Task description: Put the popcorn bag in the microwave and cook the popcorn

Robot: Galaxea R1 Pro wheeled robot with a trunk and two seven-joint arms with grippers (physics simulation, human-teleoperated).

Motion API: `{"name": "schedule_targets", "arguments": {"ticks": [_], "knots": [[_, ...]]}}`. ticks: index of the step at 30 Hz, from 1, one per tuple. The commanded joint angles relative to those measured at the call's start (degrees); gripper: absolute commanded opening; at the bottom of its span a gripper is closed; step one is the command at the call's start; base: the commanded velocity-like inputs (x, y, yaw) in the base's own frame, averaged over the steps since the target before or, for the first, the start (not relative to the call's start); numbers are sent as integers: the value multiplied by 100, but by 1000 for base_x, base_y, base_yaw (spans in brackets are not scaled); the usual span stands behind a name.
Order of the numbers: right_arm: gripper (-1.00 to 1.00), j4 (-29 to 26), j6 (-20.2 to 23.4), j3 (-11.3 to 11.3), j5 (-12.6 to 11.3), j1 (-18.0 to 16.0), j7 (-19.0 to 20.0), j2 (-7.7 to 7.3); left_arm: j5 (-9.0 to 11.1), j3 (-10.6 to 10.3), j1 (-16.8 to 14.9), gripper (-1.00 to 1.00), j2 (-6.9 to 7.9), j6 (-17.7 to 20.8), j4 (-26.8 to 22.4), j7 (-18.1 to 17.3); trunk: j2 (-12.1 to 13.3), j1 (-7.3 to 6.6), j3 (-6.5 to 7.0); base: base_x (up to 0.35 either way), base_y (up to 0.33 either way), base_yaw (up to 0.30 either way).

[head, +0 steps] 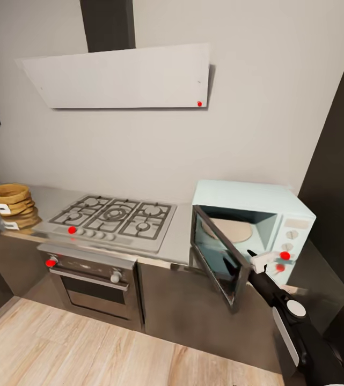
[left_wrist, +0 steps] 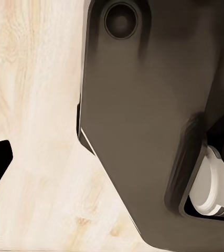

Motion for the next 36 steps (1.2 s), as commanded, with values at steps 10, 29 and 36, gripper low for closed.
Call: {"name": "schedule_targets", "arguments": {"ticks": [10,29,36], "knots": [[100,0,-27,-23,-6,-3,4,20,6,39,-1,100,-1,-4,-5,3,-6,-2,-7,-124,0,248],[100,1,-837,-18,-625,8,-884,84,6,36,-1,100,-19,-4,-2,3,-6,-2,-7,-171,-5,200],[100,1,-849,-18,-619,11,-876,84,8,37,-1,100,-19,-4,-1,3,-6,-2,-7,-62,0,2]]}}
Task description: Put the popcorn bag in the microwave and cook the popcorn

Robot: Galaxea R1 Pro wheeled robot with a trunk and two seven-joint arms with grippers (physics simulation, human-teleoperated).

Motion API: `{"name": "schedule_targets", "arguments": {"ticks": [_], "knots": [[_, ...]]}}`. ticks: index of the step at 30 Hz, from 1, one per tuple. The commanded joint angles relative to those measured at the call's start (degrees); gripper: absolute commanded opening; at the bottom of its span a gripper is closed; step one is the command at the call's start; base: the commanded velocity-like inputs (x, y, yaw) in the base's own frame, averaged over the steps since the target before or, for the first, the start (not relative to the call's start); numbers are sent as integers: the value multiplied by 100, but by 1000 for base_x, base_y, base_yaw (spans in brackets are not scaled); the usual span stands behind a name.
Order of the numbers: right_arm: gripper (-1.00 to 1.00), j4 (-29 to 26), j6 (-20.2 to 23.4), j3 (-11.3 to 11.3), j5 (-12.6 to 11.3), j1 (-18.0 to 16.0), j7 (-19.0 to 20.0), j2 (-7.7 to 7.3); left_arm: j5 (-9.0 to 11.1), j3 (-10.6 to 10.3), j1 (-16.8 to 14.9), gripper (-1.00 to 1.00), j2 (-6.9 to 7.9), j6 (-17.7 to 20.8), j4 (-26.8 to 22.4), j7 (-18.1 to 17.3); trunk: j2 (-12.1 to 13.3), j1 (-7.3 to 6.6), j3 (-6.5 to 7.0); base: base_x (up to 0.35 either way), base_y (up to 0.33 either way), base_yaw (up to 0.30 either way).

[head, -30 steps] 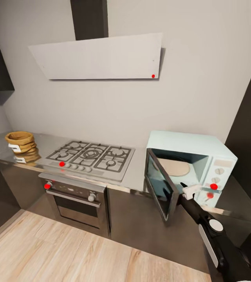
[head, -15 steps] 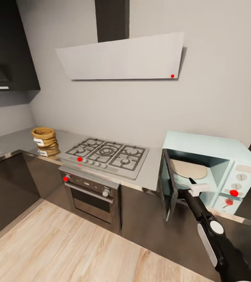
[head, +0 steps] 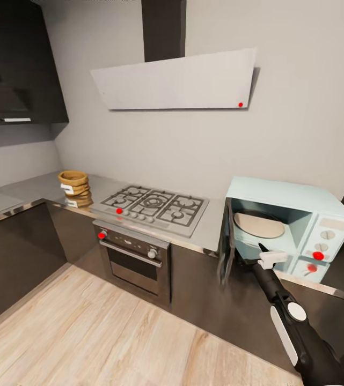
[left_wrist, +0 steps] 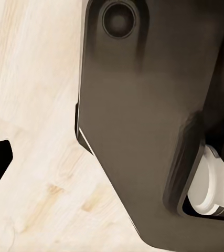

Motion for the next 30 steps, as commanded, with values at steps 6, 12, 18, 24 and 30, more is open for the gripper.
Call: {"name": "schedule_targets", "arguments": {"ticks": [6,12,18,24,30], "knots": [[100,4,1,1,-57,-3,50,0,5,38,-1,100,-1,-4,-6,2,-5,-1,-7,-186,100,5],[100,4,10,2,-57,0,50,0,5,36,0,100,-1,-4,-5,2,-5,-1,-7,-15,11,183],[100,4,10,2,-57,-1,50,0,5,34,-1,100,-1,-4,-7,2,-5,-1,-7,0,0,241],[100,4,10,2,-57,-2,50,0,5,34,-1,100,-1,-4,-7,2,-5,-1,-7,0,0,48],[100,4,4,2,-57,0,50,0,5,34,5,100,-18,-4,-7,2,-5,-1,-7,-74,-63,2]]}}
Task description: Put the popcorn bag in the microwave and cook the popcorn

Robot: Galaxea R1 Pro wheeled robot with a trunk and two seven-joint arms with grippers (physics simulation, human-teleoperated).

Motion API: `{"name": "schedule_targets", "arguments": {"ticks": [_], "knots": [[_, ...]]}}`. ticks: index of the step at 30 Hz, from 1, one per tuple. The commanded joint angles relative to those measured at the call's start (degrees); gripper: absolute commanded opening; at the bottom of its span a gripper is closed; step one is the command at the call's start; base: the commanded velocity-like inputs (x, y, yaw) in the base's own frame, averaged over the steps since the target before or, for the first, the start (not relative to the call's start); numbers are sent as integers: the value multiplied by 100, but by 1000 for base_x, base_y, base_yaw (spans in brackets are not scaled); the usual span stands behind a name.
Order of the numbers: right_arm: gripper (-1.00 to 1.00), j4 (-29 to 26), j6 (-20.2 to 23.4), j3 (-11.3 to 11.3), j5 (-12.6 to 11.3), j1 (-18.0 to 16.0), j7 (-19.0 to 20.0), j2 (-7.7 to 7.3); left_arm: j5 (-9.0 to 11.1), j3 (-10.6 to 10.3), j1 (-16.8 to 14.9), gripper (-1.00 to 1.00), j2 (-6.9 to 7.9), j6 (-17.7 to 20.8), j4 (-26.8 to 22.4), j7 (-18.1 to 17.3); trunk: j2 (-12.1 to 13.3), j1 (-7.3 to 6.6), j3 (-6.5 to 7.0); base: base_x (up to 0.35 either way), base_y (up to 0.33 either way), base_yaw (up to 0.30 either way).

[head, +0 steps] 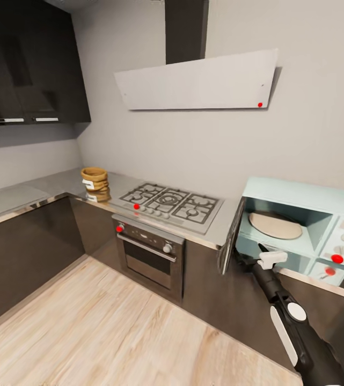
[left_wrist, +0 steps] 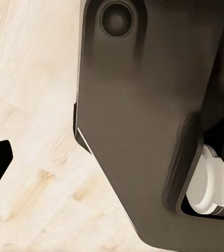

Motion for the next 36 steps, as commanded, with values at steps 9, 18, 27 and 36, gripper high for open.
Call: {"name": "schedule_targets", "arguments": {"ticks": [9,18,27,36], "knots": [[100,5,-3,-5,-56,-9,47,0,7,37,-3,100,-2,-4,-5,2,-6,-1,-7,-289,-98,0],[100,374,17,-4,-51,-5,31,0,7,46,-6,100,-2,-4,-5,2,-6,-1,-7,-312,87,0],[100,4111,-16,5,-16,-5,26,-5,8,46,-6,100,4,-4,-5,2,-6,-1,-7,-189,158,0],[100,7045,65,98,67,241,-167,-101,7,46,-5,100,-2,-4,-5,2,-6,-1,-7,-4,4,0]]}}
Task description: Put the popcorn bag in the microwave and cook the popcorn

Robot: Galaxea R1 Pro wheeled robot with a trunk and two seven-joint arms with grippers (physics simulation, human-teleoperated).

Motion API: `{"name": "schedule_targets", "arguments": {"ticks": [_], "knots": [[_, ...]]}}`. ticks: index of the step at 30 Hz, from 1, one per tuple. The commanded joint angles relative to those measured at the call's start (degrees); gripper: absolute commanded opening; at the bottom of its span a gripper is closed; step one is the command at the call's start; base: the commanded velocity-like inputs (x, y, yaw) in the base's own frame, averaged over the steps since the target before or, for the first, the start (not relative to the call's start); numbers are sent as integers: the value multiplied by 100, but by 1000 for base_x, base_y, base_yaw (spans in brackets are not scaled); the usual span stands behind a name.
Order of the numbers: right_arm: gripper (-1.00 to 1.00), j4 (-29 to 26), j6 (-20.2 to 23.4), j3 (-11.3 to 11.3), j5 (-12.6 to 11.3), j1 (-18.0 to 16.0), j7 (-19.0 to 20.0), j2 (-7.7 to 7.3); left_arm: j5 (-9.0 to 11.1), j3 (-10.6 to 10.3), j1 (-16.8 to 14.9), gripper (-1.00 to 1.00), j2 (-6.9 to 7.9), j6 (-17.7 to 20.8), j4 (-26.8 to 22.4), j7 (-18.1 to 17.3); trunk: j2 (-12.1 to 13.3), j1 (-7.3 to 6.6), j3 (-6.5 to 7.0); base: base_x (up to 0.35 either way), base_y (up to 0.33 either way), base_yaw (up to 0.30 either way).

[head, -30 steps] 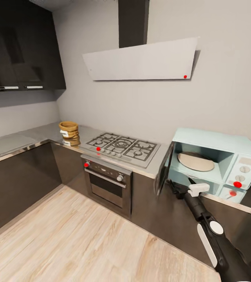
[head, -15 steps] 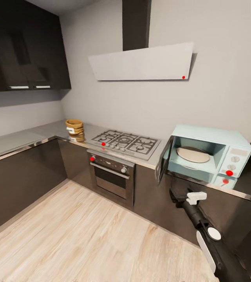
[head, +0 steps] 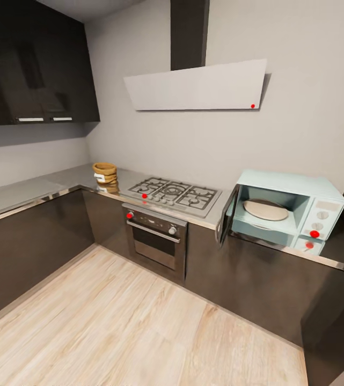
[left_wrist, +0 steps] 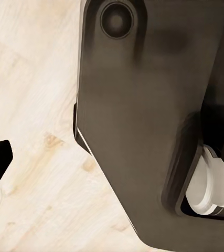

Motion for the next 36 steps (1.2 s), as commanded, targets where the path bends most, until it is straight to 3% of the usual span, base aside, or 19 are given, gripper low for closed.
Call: {"name": "schedule_targets", "arguments": {"ticks": [1,4,6,9,19,29,36], "knots": [[100,36,-2,-30,-40,43,-53,5,8,35,-1,100,0,-4,-3,3,-6,1,-7,0,0,0],[100,49,37,-23,-22,253,-672,68,7,35,-1,100,0,-4,-3,3,-6,1,-7,0,0,0],[100,52,45,-22,-17,385,-1047,239,7,35,-1,100,-1,-4,-3,3,-6,1,-7,0,0,0],[100,53,40,-21,-16,442,-1187,317,6,35,-1,100,2,-4,-3,3,-6,1,-7,0,0,0],[100,53,22,-13,-16,449,-1178,521,8,37,-1,100,6,-4,-3,3,-6,1,-7,0,0,74],[100,53,13,-13,-16,449,-1168,546,10,35,-1,100,8,-11,-3,3,-6,1,-7,0,1,279],[100,53,13,-13,-16,449,-1153,546,8,44,-1,100,8,-9,-3,3,-6,1,-7,115,217,188]]}}
